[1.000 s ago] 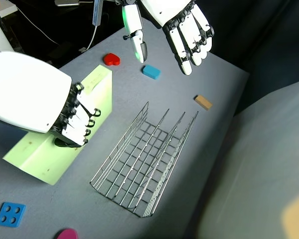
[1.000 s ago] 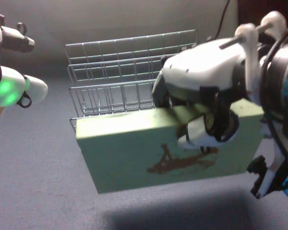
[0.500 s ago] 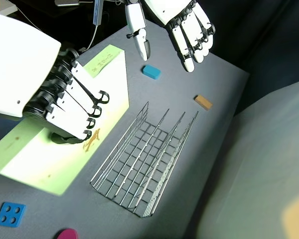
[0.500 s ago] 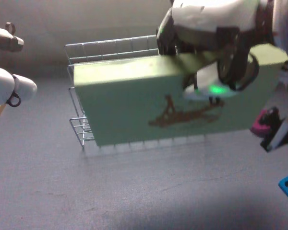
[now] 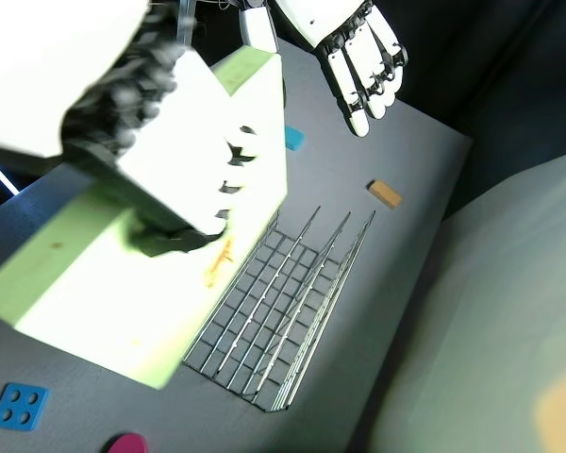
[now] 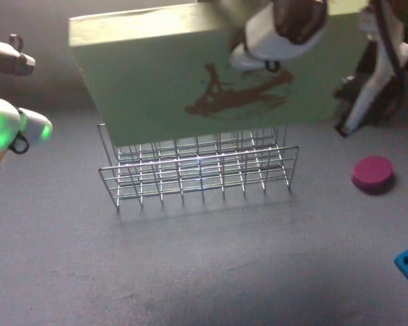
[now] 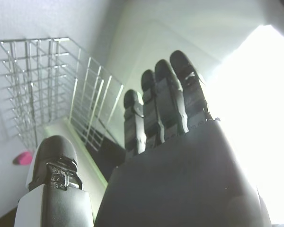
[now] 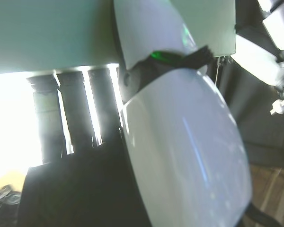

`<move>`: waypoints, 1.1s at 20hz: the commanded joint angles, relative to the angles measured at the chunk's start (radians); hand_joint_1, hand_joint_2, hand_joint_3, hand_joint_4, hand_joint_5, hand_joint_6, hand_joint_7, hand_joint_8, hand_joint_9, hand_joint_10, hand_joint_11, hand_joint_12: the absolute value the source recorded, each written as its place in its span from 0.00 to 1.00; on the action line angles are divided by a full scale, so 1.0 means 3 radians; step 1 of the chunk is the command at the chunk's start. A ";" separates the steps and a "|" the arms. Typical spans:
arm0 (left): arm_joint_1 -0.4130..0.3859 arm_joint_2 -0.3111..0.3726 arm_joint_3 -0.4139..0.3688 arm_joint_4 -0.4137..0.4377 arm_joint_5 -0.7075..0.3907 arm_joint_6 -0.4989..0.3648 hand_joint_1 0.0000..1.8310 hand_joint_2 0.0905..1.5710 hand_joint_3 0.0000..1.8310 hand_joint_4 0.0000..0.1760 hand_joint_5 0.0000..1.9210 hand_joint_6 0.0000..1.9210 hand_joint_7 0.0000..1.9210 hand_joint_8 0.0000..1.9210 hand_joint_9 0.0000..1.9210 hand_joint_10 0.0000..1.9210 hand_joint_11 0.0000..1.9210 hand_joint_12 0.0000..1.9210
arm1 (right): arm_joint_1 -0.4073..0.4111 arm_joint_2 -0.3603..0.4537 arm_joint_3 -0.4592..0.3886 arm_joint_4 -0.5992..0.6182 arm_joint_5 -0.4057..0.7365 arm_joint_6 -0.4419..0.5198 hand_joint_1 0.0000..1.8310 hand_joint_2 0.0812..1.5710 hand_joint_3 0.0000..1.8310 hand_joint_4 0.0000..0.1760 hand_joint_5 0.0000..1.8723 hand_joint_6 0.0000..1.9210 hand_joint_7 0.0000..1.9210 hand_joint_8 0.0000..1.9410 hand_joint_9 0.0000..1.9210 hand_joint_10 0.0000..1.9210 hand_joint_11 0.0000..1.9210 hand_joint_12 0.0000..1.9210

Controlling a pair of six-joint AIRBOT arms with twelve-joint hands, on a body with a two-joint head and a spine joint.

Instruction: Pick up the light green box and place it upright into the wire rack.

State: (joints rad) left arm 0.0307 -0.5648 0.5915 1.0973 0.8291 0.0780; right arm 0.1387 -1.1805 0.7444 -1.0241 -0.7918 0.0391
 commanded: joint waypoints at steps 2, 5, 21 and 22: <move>-0.0039 0.0031 0.0017 0.0247 -0.0082 0.0031 0.11 0.76 0.00 0.62 0.12 0.00 0.13 0.00 0.12 0.00 0.00 0.31 | 0.0028 -0.0104 0.0072 -0.0254 0.0155 -0.0020 0.66 0.73 0.00 0.00 0.43 0.59 0.49 0.62 0.45 0.58 0.36 0.79; -0.0039 0.0032 0.0017 0.0247 -0.0083 0.0052 0.10 0.76 0.00 0.61 0.12 0.00 0.13 0.00 0.12 0.00 0.00 0.32 | -0.0054 -0.0235 0.0161 -0.0261 0.0113 -0.0018 0.66 0.73 0.00 0.00 0.43 0.59 0.50 0.62 0.45 0.58 0.36 0.79; -0.0036 0.0032 0.0014 0.0207 -0.0092 0.0085 0.11 0.76 0.00 0.62 0.13 0.00 0.13 0.00 0.12 0.00 0.00 0.33 | -0.0404 -0.0631 0.0556 -0.0503 0.0225 0.0370 0.72 0.74 0.00 0.00 0.40 0.60 0.47 0.60 0.43 0.72 0.36 0.80; -0.0035 0.0032 0.0013 0.0207 -0.0092 0.0085 0.11 0.76 0.00 0.62 0.13 0.00 0.13 0.00 0.13 0.00 0.00 0.33 | -0.0432 -0.0646 0.0577 -0.0507 0.0239 0.0380 0.74 0.74 0.00 0.00 0.40 0.60 0.46 0.60 0.43 0.74 0.36 0.80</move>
State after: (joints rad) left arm 0.0311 -0.5583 0.5934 1.0836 0.8234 0.1005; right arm -0.0044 -1.3724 0.9157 -1.1072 -0.7643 0.1509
